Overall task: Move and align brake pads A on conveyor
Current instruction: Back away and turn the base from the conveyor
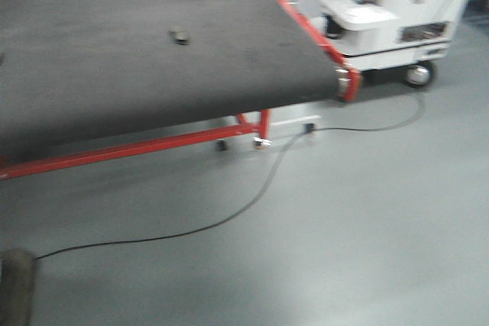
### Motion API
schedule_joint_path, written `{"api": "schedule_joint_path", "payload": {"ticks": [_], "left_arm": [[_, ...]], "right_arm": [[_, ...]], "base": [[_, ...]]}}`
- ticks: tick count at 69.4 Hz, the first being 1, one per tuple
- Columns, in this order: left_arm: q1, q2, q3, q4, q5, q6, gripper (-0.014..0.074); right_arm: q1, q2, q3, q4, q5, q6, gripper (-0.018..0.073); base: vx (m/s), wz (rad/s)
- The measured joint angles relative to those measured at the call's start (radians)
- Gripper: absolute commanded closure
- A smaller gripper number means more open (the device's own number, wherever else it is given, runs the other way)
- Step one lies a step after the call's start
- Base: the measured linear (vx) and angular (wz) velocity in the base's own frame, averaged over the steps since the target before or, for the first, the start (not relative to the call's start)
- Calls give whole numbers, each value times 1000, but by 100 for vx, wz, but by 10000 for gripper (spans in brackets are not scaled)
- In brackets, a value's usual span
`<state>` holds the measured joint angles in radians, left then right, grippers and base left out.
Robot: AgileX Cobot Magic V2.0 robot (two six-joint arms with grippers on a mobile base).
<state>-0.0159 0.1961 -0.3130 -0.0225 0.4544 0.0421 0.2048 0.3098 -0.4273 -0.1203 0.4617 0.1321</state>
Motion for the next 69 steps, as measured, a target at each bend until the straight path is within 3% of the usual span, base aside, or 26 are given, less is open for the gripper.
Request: {"api": "schedule_joint_path", "payload": {"ticks": [32, 69], "left_arm": [[0, 0, 0, 0, 0, 0, 132], [0, 0, 0, 0, 0, 0, 132]], "right_arm": [[0, 0, 0, 0, 0, 0, 90], [0, 0, 0, 0, 0, 0, 90]], "base": [[-13, -58], [-11, -96]]}}
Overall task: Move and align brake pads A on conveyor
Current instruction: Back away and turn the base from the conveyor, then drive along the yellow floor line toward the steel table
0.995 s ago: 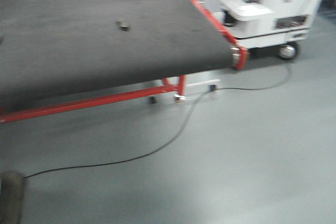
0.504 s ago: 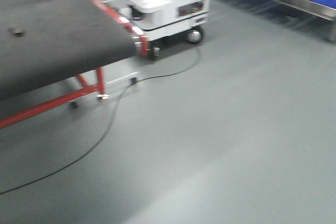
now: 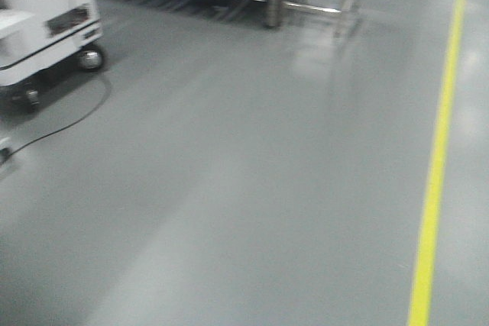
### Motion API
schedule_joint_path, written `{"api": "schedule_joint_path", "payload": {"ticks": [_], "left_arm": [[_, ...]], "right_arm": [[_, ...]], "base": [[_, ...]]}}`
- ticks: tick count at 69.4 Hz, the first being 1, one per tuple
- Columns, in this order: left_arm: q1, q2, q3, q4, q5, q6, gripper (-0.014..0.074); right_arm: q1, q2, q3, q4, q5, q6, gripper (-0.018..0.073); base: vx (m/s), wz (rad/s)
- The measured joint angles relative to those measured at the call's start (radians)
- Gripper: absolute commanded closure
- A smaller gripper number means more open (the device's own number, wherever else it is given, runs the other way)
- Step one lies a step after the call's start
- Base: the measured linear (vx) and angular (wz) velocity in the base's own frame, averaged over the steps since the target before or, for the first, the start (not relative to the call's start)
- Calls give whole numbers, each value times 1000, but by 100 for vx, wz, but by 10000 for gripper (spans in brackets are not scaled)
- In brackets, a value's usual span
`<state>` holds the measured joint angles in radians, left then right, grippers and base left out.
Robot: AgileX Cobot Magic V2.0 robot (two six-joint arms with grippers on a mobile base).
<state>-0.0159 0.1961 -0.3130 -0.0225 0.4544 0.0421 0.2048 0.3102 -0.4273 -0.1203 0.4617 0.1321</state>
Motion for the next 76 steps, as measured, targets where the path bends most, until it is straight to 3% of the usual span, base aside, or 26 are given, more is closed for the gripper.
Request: {"api": "schedule_joint_path", "payload": {"ticks": [76], "left_arm": [[0, 0, 0, 0, 0, 0, 132]], "right_arm": [[0, 0, 0, 0, 25, 0, 90]], "base": [[4, -59]]}}
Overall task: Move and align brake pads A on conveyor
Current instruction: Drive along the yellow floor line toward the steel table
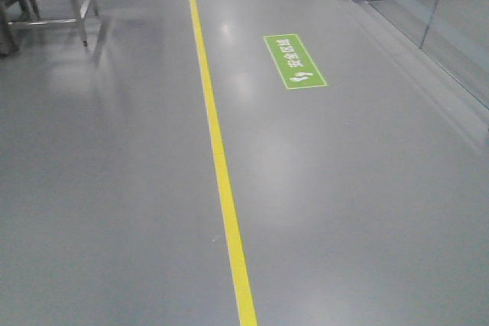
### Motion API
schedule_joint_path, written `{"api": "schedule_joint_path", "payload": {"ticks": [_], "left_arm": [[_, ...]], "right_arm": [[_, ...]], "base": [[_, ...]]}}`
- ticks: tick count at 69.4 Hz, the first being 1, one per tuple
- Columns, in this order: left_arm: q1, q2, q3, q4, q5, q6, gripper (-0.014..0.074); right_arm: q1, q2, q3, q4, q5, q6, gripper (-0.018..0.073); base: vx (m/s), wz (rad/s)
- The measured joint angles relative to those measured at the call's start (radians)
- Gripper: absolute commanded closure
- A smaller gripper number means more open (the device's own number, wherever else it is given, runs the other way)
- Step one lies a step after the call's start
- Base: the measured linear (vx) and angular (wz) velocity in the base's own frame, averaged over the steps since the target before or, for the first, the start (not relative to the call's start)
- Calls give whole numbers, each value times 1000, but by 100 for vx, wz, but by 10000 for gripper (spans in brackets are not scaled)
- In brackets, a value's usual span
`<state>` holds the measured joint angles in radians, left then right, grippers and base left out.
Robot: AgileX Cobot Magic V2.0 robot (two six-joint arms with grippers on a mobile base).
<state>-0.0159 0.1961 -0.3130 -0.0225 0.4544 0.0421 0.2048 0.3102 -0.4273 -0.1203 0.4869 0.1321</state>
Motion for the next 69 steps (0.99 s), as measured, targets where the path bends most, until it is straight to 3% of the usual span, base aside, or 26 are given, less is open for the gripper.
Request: {"api": "schedule_joint_path", "payload": {"ticks": [31, 69], "left_arm": [[0, 0, 0, 0, 0, 0, 132], [0, 0, 0, 0, 0, 0, 132]], "right_arm": [[0, 0, 0, 0, 1, 0, 90], [0, 0, 0, -1, 1, 0, 90]], "base": [[21, -34], [39, 40]]}}
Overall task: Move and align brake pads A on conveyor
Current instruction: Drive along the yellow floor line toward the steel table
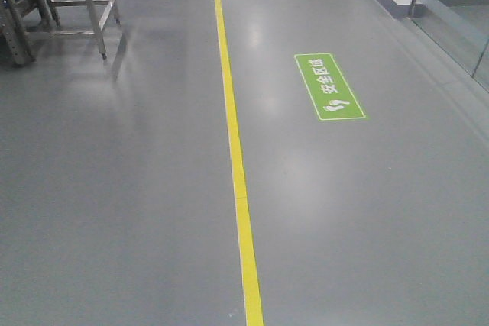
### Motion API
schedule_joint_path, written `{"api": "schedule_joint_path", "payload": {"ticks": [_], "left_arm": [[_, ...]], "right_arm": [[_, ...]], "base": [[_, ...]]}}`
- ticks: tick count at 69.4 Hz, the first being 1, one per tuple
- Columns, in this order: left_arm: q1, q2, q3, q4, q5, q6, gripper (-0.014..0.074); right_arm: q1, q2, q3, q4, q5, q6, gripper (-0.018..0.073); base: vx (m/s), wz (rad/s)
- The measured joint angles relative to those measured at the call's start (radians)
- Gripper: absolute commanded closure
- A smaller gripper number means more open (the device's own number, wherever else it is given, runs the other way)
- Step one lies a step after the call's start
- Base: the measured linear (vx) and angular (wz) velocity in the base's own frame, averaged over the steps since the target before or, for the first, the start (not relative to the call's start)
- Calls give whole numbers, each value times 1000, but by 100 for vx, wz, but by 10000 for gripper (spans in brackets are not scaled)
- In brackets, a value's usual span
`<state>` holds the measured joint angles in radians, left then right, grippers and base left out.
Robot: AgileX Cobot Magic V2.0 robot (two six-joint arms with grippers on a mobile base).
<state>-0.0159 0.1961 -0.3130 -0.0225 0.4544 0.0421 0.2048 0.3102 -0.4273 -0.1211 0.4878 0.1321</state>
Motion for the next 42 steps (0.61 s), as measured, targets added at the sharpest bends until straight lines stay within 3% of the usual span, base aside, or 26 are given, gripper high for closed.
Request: {"api": "schedule_joint_path", "payload": {"ticks": [42], "left_arm": [[0, 0, 0, 0, 1, 0, 132]], "right_arm": [[0, 0, 0, 0, 0, 0, 90]], "base": [[50, 8]]}}
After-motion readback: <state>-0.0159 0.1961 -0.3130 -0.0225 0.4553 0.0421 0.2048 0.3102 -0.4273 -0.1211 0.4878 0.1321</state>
